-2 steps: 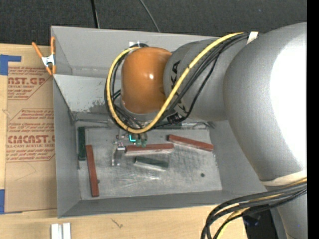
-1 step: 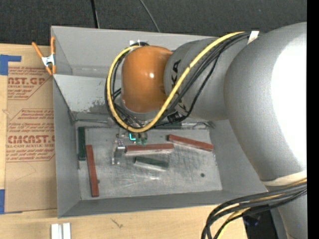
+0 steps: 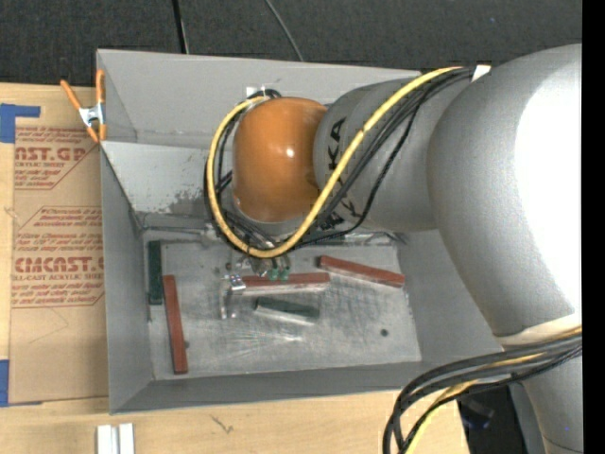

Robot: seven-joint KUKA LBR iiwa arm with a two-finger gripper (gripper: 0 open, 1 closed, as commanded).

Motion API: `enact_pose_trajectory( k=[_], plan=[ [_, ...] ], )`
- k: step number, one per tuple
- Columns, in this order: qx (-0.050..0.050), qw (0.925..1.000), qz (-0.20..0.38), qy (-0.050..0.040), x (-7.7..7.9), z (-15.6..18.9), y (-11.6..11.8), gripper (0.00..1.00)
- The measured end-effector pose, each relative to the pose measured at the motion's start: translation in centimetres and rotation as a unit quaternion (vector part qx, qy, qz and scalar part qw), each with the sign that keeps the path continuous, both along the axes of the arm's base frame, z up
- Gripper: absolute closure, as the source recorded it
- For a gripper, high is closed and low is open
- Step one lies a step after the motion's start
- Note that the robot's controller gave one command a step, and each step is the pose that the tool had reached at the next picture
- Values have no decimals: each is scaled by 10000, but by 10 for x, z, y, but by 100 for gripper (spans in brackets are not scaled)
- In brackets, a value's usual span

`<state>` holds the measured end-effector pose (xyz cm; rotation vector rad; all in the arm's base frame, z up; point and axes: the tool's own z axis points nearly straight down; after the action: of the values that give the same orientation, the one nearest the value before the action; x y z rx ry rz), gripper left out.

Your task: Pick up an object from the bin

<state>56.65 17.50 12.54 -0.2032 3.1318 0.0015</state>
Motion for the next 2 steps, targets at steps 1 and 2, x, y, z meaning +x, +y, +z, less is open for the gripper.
enact_pose_trajectory(
  k=[1,2],
  plan=[
    [-12,9958,912,56,-31,-53,-86,100],
    [-11,9958,913,55,-31,-53,-86,100]
  ],
)
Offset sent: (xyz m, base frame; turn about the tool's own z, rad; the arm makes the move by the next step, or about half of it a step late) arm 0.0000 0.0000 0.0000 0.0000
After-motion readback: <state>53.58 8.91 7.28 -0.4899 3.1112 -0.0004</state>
